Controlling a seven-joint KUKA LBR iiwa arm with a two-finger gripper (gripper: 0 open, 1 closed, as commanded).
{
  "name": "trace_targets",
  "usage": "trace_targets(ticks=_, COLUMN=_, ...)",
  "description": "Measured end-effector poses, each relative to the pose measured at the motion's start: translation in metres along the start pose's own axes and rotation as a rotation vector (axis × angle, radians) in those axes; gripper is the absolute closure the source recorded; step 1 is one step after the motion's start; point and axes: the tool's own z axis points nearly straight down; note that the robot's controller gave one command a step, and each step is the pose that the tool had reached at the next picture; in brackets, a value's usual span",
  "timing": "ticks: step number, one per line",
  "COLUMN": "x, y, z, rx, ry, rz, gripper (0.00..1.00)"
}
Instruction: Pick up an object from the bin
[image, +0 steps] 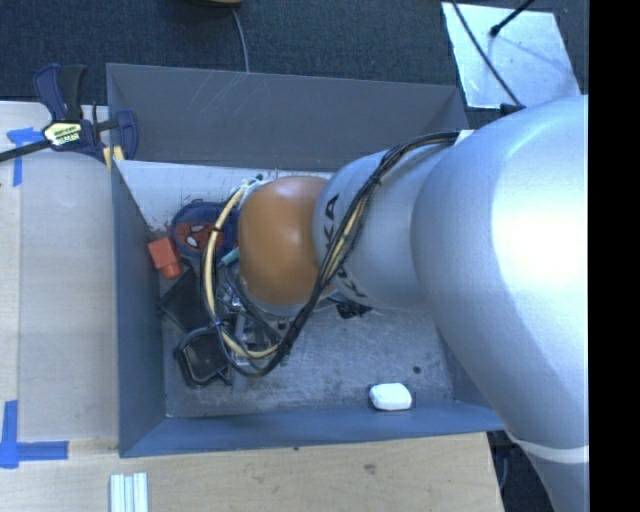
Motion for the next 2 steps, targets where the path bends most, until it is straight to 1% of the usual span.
trace_targets(ticks=1, x=0.002, y=0.003, z=-0.002, rx=-0.004, ry=0.002, rz=0.0, gripper=1.0)
trace_targets(ticks=2, x=0.0, y=0.018, z=-0.154, rx=-0.011, ry=-0.032, rz=0.001, gripper=1.0)
